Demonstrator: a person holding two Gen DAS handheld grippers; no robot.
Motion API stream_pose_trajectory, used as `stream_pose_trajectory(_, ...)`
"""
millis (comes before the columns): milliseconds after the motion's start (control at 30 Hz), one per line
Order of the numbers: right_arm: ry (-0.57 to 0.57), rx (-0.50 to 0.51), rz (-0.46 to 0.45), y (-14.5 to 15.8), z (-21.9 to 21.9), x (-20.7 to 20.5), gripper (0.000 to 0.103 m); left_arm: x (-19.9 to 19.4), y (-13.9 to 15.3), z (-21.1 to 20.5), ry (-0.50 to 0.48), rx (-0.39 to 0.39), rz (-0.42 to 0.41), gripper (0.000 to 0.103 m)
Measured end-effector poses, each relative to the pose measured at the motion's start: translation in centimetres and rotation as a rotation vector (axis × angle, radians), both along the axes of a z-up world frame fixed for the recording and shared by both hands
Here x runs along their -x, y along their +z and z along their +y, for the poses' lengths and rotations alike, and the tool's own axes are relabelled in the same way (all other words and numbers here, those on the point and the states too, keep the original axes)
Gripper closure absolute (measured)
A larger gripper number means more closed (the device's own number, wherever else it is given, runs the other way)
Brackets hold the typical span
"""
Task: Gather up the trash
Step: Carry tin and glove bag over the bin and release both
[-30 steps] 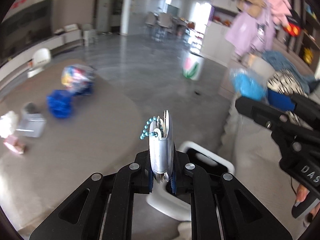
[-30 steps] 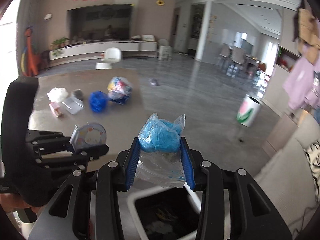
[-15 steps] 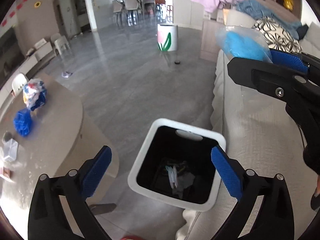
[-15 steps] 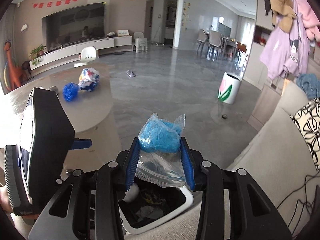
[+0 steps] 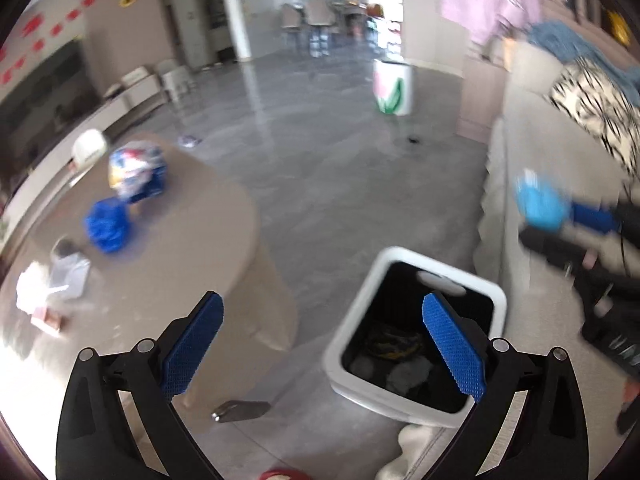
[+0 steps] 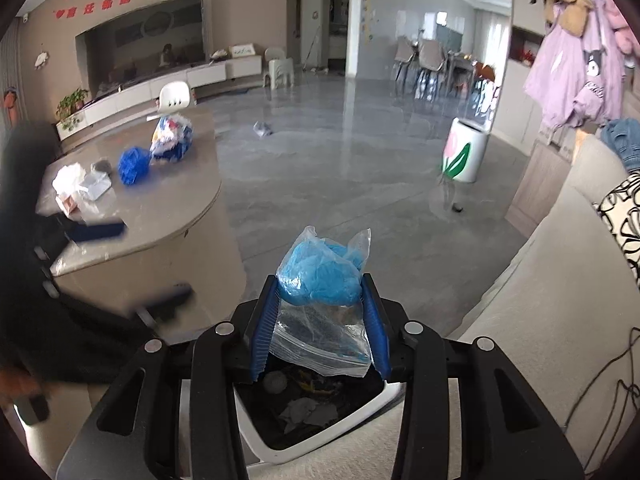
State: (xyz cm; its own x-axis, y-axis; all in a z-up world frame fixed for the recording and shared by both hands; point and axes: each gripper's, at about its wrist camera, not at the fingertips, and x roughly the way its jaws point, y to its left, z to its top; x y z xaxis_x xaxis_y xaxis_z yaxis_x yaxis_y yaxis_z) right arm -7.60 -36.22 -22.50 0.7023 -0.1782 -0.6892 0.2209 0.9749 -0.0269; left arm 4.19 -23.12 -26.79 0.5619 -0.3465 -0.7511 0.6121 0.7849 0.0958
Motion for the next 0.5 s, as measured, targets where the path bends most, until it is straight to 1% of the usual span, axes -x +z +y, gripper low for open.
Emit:
stream_pose_trajectory(67, 0.010, -0.005, 0.023, -0.8, 0.2, -0.6, 0.060, -0.8, 0.8, 1.3, 0.035, 0.033, 0.005, 0.005)
stream_pose_trajectory(100, 0.014, -0.001, 0.033, -1.1, 0.4, -0.8, 0.049, -1.0, 1.1, 1.6, 0.048, 0.042, 0.006, 0.005)
stream_pose_trajectory(133, 0.021, 0.022, 0.053, -1.6, 0.7, -1.3, 0.016, -1.4, 1.5, 2.2, 0.065, 0.054, 0.002, 0.005)
stream_pose_trajectory(167, 0.017, 0.046, 0.064, -1.8, 0.9, -1.5, 0.002, -1.6, 1.8, 2.6, 0.075, 0.061, -0.002, 0.005)
stream_pose_trajectory(200, 0.005, 0.081, 0.065, -1.9, 0.9, -1.6, 0.004, -1.7, 2.0, 3.0, 0.086, 0.066, -0.007, 0.005)
stream_pose_trajectory(233, -0.002, 0.102, 0.069, -1.9, 0.9, -1.8, 0.004, -1.9, 2.2, 3.4, 0.098, 0.070, -0.011, 0.005)
stream_pose_trajectory(300, 0.013, 0.071, 0.071, -1.8, 0.6, -1.8, 0.004, -2.2, 2.5, 4.1, 0.116, 0.085, -0.011, 0.005)
stream_pose_trajectory(367, 0.015, 0.054, 0.053, -1.4, 0.4, -1.6, 0.004, -2.4, 2.6, 4.8, 0.134, 0.102, -0.012, 0.005)
stream_pose_trajectory(500, 0.045, 0.079, -0.001, 0.2, 1.6, -1.5, 0.004, -2.7, 2.8, 6.1, 0.172, 0.123, -0.016, 0.005)
